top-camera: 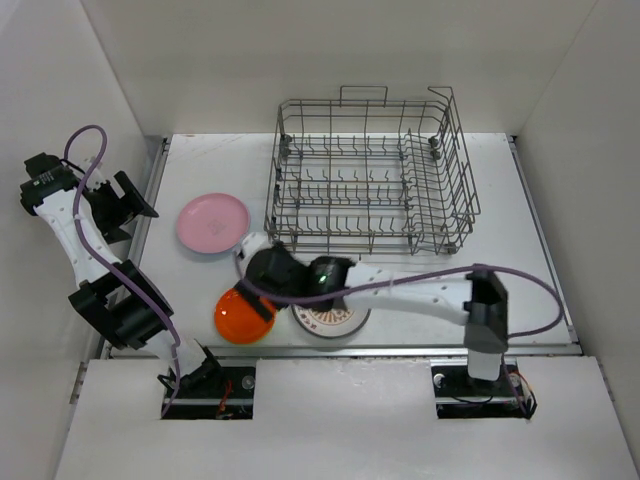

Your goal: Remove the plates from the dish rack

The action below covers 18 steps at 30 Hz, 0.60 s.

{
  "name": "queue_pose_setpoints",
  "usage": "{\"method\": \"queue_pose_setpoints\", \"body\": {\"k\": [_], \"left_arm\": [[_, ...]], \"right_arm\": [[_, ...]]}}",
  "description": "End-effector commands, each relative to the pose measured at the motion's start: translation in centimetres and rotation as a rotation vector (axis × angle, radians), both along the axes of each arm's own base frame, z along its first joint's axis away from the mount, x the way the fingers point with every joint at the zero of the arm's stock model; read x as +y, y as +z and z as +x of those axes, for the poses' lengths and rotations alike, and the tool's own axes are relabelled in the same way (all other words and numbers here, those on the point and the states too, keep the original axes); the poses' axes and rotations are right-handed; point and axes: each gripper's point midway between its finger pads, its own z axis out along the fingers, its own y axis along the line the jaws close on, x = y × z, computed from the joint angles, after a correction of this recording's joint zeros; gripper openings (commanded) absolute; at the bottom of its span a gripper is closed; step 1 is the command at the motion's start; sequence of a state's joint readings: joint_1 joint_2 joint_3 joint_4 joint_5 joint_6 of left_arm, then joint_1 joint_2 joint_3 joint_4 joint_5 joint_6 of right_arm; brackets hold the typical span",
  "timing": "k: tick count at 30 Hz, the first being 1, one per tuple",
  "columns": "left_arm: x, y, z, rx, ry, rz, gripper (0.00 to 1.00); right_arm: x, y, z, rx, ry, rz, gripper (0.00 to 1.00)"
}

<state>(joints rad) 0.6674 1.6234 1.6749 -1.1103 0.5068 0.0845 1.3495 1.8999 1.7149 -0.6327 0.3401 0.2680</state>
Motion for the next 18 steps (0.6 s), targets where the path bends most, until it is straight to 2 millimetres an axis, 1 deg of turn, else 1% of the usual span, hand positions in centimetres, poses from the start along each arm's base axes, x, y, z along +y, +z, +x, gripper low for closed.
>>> {"method": "queue_pose_setpoints", "body": {"k": [1, 2, 3, 4, 5, 6, 7, 8, 9, 10, 12, 13, 14, 16, 17, 18], "left_arm": [[-0.1, 0.6, -0.9, -0.003, -0.027, 0.04, 0.81], [0.1, 0.6, -1.0, 0.005, -0.022, 0.05, 0.81], [0.1, 0.5, -1.0, 0.005, -0.022, 0.05, 0.81], [0.1, 0.8, -1.1, 0.002, -0.018, 0.063, 0.82], [0.1, 0.8, -1.1, 0.002, -0.018, 0.063, 0.82], [0.1, 0.8, -1.1, 0.002, -0.018, 0.063, 0.82], [0.1, 1.1, -1.2, -0.006, -0.025, 0.074, 0.82], [0.2, 1.0, -1.3, 0.0, -0.022, 0.081, 0.82], [0.2, 1.0, -1.3, 0.0, -0.022, 0.082, 0.82], [0.2, 1.0, -1.3, 0.0, -0.022, 0.082, 0.82], [0.2, 0.7, -1.4, 0.007, -0.022, 0.076, 0.82], [0.3, 0.7, -1.5, 0.015, -0.017, 0.084, 0.82], [0.4, 0.6, -1.5, 0.014, -0.025, 0.089, 0.82], [0.2, 0.6, -1.7, 0.021, -0.025, 0.084, 0.82], [0.2, 0.9, -1.8, 0.014, -0.025, 0.089, 0.82], [0.2, 0.9, -1.8, 0.014, -0.025, 0.089, 0.82]], "right_arm": [[-5.6, 8.2, 6.6, -0.077, -0.294, 0.199, 0.9], [-9.8, 9.6, 10.7, -0.149, -0.467, 0.184, 0.91], [-13.3, 11.7, 12.2, -0.189, -0.567, 0.2, 0.91], [-16.5, 12.6, 13.6, -0.213, -0.681, 0.199, 0.93], [-20.5, 12.9, 14.6, -0.242, -0.782, 0.141, 0.95], [-27.1, 15.6, 16.7, -0.329, -0.983, 0.151, 0.97], [-33.8, 18.0, 17.4, -0.384, -1.165, 0.178, 0.98], [-33.8, 18.0, 17.4, -0.385, -1.167, 0.179, 0.98], [-38.8, 18.5, 17.8, -0.414, -1.297, 0.17, 1.0], [-41.7, 20.3, 16.4, -0.443, -1.353, 0.231, 1.0], [-45.1, 21.5, 15.3, -0.483, -1.424, 0.248, 1.0], [-47.5, 22.3, 14.3, -0.51, -1.478, 0.255, 1.0], [-48.7, 22.5, 13.6, -0.52, -1.497, 0.241, 1.0], [-50.1, 22.9, 12.4, -0.538, -1.522, 0.223, 1.0], [-50.5, 23.6, 11.5, -0.554, -1.519, 0.243, 1.0], [-50.3, 23.4, 11.3, -0.544, -1.485, 0.229, 1.0]]}}
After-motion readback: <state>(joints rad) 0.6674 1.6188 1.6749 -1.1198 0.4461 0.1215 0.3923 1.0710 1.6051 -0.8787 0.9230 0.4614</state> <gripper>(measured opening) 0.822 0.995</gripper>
